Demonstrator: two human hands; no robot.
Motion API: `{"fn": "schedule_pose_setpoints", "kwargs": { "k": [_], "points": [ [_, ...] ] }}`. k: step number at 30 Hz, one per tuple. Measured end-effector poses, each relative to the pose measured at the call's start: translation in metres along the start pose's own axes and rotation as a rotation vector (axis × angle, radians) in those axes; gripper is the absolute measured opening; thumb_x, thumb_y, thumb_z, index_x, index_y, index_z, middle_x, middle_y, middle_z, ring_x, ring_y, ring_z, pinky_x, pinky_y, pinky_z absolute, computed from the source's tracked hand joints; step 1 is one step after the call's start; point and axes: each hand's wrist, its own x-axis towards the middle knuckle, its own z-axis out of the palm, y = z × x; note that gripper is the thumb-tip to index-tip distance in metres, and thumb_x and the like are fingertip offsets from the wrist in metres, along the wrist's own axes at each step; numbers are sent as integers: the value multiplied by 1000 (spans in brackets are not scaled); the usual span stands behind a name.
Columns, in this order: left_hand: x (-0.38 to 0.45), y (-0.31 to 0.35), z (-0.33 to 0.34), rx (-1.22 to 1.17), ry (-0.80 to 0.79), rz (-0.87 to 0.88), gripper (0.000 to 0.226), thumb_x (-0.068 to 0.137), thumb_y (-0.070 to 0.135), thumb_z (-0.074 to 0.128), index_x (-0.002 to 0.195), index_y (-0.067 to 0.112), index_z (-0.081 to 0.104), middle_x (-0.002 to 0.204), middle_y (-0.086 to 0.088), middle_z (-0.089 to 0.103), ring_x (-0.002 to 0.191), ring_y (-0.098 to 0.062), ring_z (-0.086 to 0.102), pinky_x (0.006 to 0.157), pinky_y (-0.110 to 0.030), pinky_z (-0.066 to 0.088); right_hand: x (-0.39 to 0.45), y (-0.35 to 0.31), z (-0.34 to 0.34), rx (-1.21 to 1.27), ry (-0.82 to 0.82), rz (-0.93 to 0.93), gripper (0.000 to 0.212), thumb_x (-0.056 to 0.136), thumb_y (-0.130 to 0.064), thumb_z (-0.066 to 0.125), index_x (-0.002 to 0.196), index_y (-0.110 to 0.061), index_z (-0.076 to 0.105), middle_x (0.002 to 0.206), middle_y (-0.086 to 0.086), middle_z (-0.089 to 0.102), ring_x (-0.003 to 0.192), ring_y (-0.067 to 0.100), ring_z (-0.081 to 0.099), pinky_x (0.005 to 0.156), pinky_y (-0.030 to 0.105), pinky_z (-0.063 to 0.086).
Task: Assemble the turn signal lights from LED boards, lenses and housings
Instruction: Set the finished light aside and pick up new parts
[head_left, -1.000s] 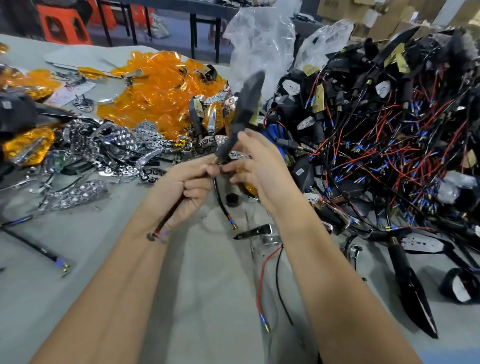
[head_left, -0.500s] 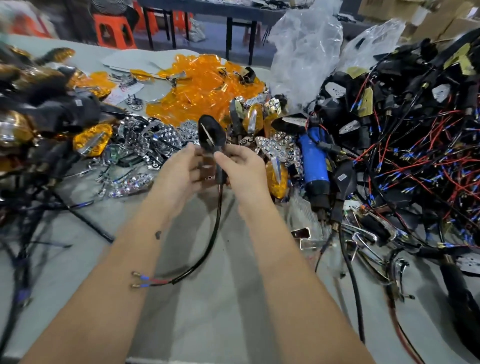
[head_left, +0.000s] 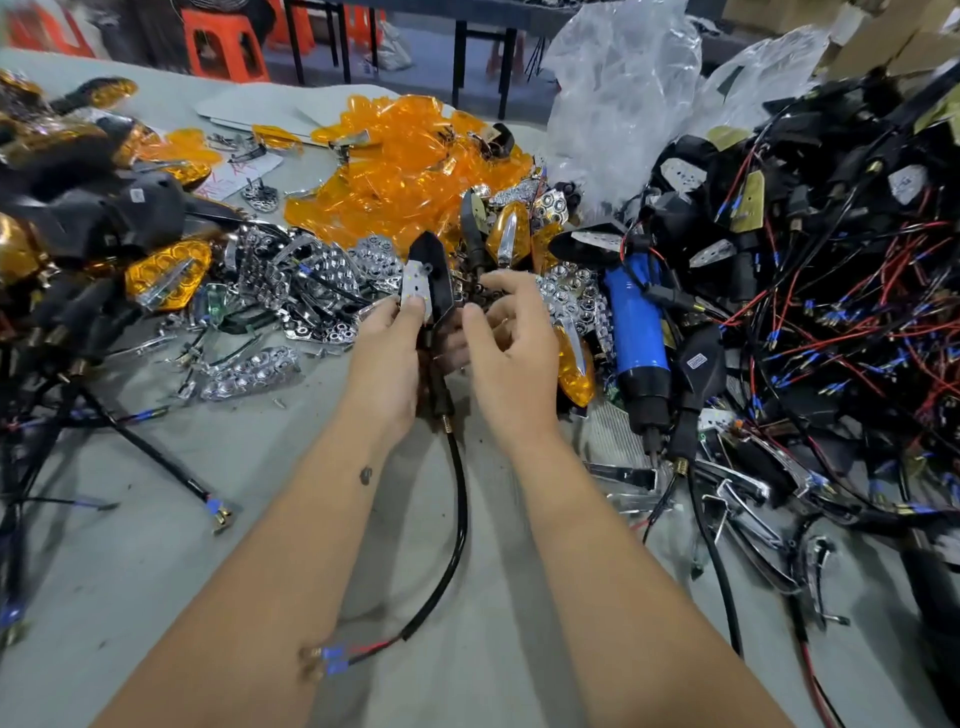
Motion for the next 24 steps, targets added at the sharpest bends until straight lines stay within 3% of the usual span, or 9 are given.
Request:
{"fn": "schedule_pose_setpoints", "kwargs": {
  "k": [2, 4, 6, 8, 13, 16, 20, 24],
  "points": [
    [-4, -1, 0, 194, 3, 40, 22, 105, 21, 40, 95, 14, 58, 65, 5, 61, 51, -10, 54, 47, -26, 43, -1, 1, 0, -96, 58, -152, 24, 95, -26, 56, 115, -37, 61, 103, -11, 47, 81, 1, 55, 71, 29, 54],
    [-9, -3, 3, 311, 5, 33, 24, 103, 28, 43, 102, 17, 63, 74, 8, 65, 61, -9, 60, 54, -25, 45, -2, 3, 0, -150, 58, -218, 24, 95, -25, 57, 117, -28, 65, 108, -10, 42, 85, 3, 52, 69, 24, 52],
    [-15, -3, 7, 266, -30, -11, 30, 104, 33, 40, 101, 18, 66, 79, 8, 68, 68, -7, 63, 56, -22, 48, -1, 5, -1, -225, 39, -195, 25, 94, -26, 58, 118, -23, 65, 114, -7, 40, 96, 7, 52, 74, 22, 50],
    [-19, -3, 11, 210, -63, -31, 33, 104, 31, 36, 89, 19, 63, 64, 8, 60, 50, -5, 54, 43, -17, 40, 0, 7, -3, -293, 55, -145, 29, 94, -27, 59, 122, -19, 62, 120, -4, 40, 104, 6, 49, 80, 19, 45],
    [-16, -2, 8, 287, -120, -21, 27, 100, 19, 40, 113, 21, 65, 70, 6, 61, 49, -9, 48, 41, -20, 36, -3, 5, -7, -237, 16, -57, 30, 97, -29, 56, 125, -20, 62, 122, -10, 32, 109, -3, 38, 84, -2, 32],
    [-14, 0, 6, 340, -137, -75, 27, 97, 21, 42, 110, 27, 65, 68, 7, 59, 48, -9, 47, 40, -21, 33, -5, -2, -10, -37, -34, 18, 20, 97, -20, 59, 115, -26, 65, 120, -10, 33, 116, -2, 39, 91, 4, 36],
    [-12, -1, 3, 320, -171, -119, 18, 98, 30, 45, 88, 19, 55, 66, 2, 46, 46, -9, 40, 40, -21, 28, -6, -14, -13, 84, -95, 42, 20, 92, -13, 66, 100, -31, 62, 123, -4, 34, 124, 9, 37, 96, 4, 32],
    [-11, -1, 1, 247, -153, -120, 20, 100, 33, 46, 98, 16, 55, 69, 4, 44, 49, -8, 40, 44, -23, 32, -7, -18, -17, 119, -121, 78, 15, 90, -15, 70, 88, -24, 59, 124, 0, 37, 124, 17, 42, 98, 21, 44]
  ]
}}
